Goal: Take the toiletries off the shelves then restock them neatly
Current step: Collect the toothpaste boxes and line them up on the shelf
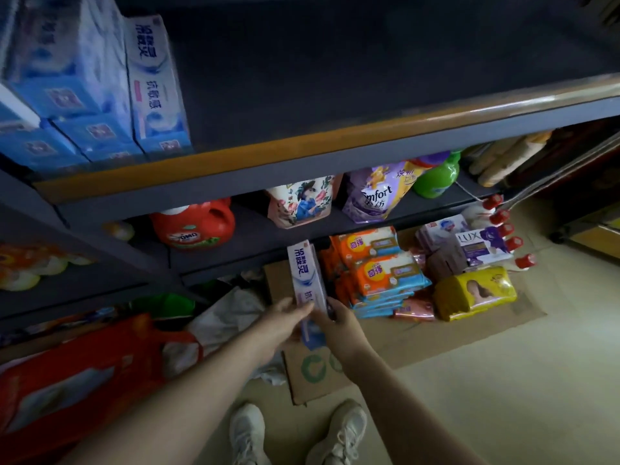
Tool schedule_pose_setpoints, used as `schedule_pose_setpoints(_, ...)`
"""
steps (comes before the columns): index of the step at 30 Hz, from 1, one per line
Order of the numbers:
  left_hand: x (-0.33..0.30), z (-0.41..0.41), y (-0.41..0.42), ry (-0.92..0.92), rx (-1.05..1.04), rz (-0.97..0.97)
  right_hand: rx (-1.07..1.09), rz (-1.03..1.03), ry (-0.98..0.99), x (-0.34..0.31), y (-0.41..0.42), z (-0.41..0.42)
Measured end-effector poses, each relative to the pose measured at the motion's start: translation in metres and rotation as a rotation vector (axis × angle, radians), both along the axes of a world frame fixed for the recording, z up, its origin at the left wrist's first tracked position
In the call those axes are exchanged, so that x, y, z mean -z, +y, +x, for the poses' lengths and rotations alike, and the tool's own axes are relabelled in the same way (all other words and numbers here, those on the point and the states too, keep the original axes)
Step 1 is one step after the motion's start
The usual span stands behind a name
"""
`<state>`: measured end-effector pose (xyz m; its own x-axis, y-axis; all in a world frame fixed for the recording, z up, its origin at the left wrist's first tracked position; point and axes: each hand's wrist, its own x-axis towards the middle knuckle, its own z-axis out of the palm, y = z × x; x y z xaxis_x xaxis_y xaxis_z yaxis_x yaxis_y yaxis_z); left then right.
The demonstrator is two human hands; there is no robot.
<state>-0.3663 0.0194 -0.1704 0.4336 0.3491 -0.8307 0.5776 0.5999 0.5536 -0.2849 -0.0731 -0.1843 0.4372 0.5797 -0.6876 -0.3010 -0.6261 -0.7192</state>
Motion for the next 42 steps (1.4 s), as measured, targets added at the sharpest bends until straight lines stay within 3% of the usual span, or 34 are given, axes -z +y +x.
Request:
schedule_pose_setpoints(3,0.033,0.011,-0.004,0.001,-0.067,0.011,-0.05,-0.043,-0.063,0.019,0.0,0.005)
schedule_pose_setpoints(7,0.07,0.023,-0.008,0.015,-0.073,0.245,-0.323,-0.119,-0.578,0.014,-0.017,0.015)
schedule_pose_setpoints(8,0.076,0.023,-0.009,0.053,-0.018,0.317,-0.332,-0.083,-0.63,0.006,-0.021,0.016)
schedule_pose_setpoints(11,0.078,0.023,-0.01,0.236,0.232,0.529,-0.335,0.048,-0.615,-0.019,-0.027,0.025)
schedule_pose_setpoints(13,0.07,0.027,-0.012,0.207,0.265,0.536,-0.369,0.098,-0.581,-0.033,-0.026,0.037)
schedule_pose_setpoints(19,-0.01,0.006,0.001,0.141,0.371,0.648,-0.396,0.156,-0.579,-0.084,-0.007,0.054)
schedule_pose_setpoints(21,-0.045,-0.015,0.015,0.162,0.439,0.815,-0.386,0.221,-0.615,-0.11,0.009,0.051)
schedule_pose_setpoints(27,-0.158,-0.088,0.07,0.296,0.603,1.592,-0.422,0.474,-0.714,-0.179,0.081,0.014)
schedule_pose_setpoints(32,-0.222,-0.118,0.117,0.396,0.615,1.832,-0.466,0.625,-0.985,-0.216,0.146,-0.025)
schedule_pose_setpoints(35,-0.237,-0.116,0.138,0.414,0.606,1.843,-0.566,0.494,-1.184,-0.22,0.186,-0.043)
schedule_pose_setpoints(39,-0.238,-0.105,0.163,0.425,0.668,1.886,-0.913,0.189,-1.253,-0.207,0.211,-0.039)
schedule_pose_setpoints(42,-0.227,-0.101,0.173,0.425,0.708,1.853,-0.992,0.07,-1.376,-0.197,0.204,-0.026)
